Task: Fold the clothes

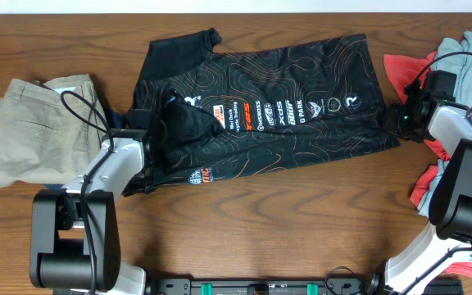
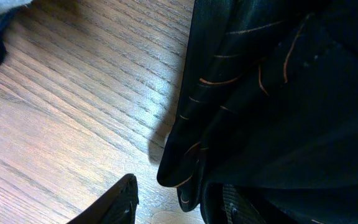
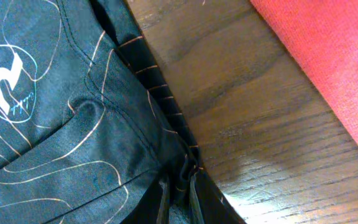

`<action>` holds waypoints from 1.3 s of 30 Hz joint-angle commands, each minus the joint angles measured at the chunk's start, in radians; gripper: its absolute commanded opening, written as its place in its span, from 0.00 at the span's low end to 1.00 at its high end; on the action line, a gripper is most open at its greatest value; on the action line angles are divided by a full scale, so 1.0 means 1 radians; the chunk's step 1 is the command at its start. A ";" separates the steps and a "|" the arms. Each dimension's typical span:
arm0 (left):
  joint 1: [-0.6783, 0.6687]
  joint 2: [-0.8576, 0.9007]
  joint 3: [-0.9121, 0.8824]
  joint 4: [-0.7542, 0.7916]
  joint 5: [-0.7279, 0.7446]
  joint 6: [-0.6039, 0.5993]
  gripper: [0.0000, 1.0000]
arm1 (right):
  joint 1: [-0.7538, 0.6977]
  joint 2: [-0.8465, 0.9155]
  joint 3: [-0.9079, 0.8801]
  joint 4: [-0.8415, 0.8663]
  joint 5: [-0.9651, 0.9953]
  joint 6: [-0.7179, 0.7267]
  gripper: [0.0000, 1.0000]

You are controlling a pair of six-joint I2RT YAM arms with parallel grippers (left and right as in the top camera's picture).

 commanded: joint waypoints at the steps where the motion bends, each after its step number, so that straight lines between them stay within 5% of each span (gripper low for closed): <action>1: 0.001 0.006 -0.003 0.000 -0.002 0.006 0.46 | -0.003 -0.018 -0.006 0.007 -0.004 -0.004 0.16; 11: 0.001 0.006 -0.003 0.000 -0.002 0.006 0.47 | 0.001 -0.020 -0.006 0.017 -0.004 -0.004 0.23; 18: 0.001 0.006 -0.003 0.004 -0.002 0.006 0.47 | 0.000 -0.020 -0.006 0.020 -0.004 -0.004 0.01; 25: 0.001 0.006 -0.003 0.004 -0.002 0.006 0.47 | 0.003 -0.048 0.003 0.031 -0.061 -0.004 0.01; 31: 0.001 0.006 -0.003 0.013 -0.002 0.006 0.47 | 0.003 -0.061 0.003 0.247 -0.250 0.074 0.01; 36: 0.001 0.006 -0.003 0.011 -0.002 0.006 0.47 | 0.005 -0.061 0.003 0.385 -0.254 0.191 0.30; 39: 0.001 0.006 -0.003 0.012 -0.002 0.006 0.47 | 0.005 -0.061 0.003 0.308 -0.249 0.169 0.34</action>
